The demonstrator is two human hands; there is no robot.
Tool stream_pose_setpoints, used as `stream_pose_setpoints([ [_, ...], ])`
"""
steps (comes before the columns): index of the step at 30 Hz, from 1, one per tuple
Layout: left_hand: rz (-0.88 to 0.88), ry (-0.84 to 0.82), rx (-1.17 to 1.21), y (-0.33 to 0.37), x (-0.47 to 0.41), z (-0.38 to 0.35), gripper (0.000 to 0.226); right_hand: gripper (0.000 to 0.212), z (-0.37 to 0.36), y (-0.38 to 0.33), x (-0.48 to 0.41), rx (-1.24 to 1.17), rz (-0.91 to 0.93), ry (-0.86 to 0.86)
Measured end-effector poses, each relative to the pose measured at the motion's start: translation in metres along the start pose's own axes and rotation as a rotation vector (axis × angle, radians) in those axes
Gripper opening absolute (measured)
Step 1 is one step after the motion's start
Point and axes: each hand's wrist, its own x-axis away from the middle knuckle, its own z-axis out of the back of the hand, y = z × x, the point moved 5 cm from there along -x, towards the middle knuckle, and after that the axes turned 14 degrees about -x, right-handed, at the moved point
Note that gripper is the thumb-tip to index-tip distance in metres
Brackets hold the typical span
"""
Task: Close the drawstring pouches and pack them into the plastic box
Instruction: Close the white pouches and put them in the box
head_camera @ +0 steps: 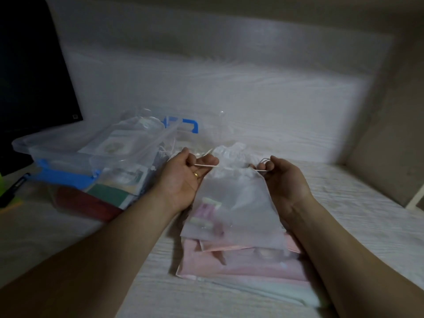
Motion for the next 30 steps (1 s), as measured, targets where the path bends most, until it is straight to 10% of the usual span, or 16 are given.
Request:
stream_pose_setpoints([
  [8,0.028,-0.060,-0.069,-0.001,-0.005,-0.006,0.051,0.042,0.007,-0.002,-0.002,-0.043,-0.018,0.102],
  [19,-0.456,-0.144,-1.352,0.002,0.012,-0.045,0.044,0.036,-0.021,-0.013,0.005,0.816,0.316,-0.132],
  [25,-0.505,-0.184,-1.513,-0.008,0.012,-0.056,0.025,0.025,-0.039,0.006,0.019,0.845,0.286,-0.386],
  [30,-0.332,-0.146,-1.120,-0.006,0.007,-0.043,0.043,0.012,-0.026,0.012,0.008,0.743,0.257,-0.162],
])
